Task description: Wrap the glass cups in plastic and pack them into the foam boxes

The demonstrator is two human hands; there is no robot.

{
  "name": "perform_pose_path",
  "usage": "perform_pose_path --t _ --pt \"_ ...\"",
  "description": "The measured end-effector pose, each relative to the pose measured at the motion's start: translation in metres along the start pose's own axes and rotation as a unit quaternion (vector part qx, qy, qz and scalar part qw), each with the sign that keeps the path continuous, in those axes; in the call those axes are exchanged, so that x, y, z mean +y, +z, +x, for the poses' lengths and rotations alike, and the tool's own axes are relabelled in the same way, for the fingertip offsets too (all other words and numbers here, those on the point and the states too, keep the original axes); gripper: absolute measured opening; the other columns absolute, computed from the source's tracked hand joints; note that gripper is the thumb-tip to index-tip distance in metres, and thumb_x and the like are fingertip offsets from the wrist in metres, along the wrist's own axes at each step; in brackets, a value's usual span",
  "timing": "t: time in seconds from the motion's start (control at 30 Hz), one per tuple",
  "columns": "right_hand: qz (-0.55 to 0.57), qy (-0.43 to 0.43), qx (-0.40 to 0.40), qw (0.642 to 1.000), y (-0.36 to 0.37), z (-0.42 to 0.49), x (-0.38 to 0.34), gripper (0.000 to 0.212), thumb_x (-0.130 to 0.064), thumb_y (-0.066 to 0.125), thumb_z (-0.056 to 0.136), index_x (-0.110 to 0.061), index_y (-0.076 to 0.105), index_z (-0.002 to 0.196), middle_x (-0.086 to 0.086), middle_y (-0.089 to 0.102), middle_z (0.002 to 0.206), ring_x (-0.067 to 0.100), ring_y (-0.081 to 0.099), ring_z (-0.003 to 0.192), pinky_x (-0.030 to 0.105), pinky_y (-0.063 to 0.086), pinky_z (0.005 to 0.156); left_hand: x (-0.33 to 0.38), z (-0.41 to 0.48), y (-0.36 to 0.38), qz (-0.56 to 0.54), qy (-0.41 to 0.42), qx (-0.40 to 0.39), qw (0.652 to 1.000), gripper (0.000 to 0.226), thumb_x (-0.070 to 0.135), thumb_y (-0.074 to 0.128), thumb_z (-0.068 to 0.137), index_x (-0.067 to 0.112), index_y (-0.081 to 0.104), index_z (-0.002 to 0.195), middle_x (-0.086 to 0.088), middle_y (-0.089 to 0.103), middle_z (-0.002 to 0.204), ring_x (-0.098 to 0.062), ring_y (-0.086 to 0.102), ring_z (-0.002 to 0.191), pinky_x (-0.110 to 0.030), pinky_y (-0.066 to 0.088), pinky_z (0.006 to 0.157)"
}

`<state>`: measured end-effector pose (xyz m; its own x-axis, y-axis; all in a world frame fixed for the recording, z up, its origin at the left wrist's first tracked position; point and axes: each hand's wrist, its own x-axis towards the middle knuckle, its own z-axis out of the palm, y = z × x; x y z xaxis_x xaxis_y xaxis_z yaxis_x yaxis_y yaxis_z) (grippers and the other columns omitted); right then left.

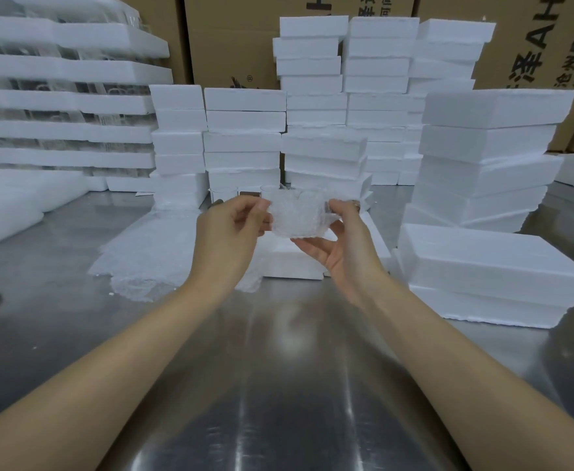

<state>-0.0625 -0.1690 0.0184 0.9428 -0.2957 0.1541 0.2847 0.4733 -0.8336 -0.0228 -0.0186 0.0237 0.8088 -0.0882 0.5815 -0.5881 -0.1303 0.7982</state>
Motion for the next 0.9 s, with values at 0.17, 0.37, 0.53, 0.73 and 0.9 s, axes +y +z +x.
perform_pose_path --t 0.17,0.37,0.53,0.73,0.9 --pt "-0.041 -0.013 -0.025 0.999 -0.006 0.002 -0.001 0.023 -0.011 0.049 0.091 -0.015 0.059 0.110 0.006 0.062 0.121 0.031 0.067 0.096 0.035 0.057 0.080 0.007 0.000 0.002 -0.113 -0.117 -0.049 0.985 0.027 0.036 0.054 0.096 0.012 0.064 0.102 -0.005 0.068 0.101 -0.012 0.070 0.090 -0.022 0.058 0.075" --pt "-0.055 -0.021 -0.137 0.989 -0.003 -0.002 -0.002 0.035 -0.027 0.058 0.085 -0.018 0.058 0.119 -0.003 0.068 0.114 0.023 0.063 0.109 0.039 0.050 0.098 0.009 0.005 -0.003 -0.178 -0.166 -0.038 0.969 0.028 0.019 0.068 0.089 0.002 0.063 0.111 -0.015 0.063 0.114 -0.020 0.066 0.103 -0.026 0.058 0.081" --pt "-0.080 -0.052 -0.085 0.992 0.004 -0.001 0.001 0.042 -0.026 0.053 0.096 -0.012 0.044 0.134 0.009 0.058 0.131 0.025 0.059 0.118 0.037 0.052 0.094 0.011 0.003 -0.003 -0.133 -0.160 -0.081 0.975 0.038 0.015 0.077 0.079 0.011 0.056 0.110 -0.008 0.058 0.105 -0.028 0.063 0.107 -0.038 0.055 0.091" --pt "-0.225 -0.108 -0.019 0.968 0.005 -0.001 0.008 0.027 -0.018 0.052 0.093 -0.020 0.050 0.120 -0.009 0.067 0.105 0.004 0.063 0.100 0.025 0.049 0.088 0.009 -0.001 -0.001 0.049 -0.020 -0.140 0.989 0.067 0.020 0.077 0.079 0.037 0.043 0.135 0.010 0.043 0.130 -0.001 0.049 0.115 -0.011 0.044 0.084" --pt "-0.313 -0.209 -0.055 0.925 0.005 -0.007 0.011 0.036 -0.011 0.050 0.096 -0.019 0.051 0.131 -0.005 0.063 0.123 0.006 0.057 0.115 0.025 0.043 0.101 0.013 -0.009 0.000 0.130 0.079 -0.151 0.977 0.044 0.036 0.057 0.095 0.024 0.053 0.137 0.012 0.064 0.121 -0.014 0.062 0.106 -0.032 0.049 0.096"
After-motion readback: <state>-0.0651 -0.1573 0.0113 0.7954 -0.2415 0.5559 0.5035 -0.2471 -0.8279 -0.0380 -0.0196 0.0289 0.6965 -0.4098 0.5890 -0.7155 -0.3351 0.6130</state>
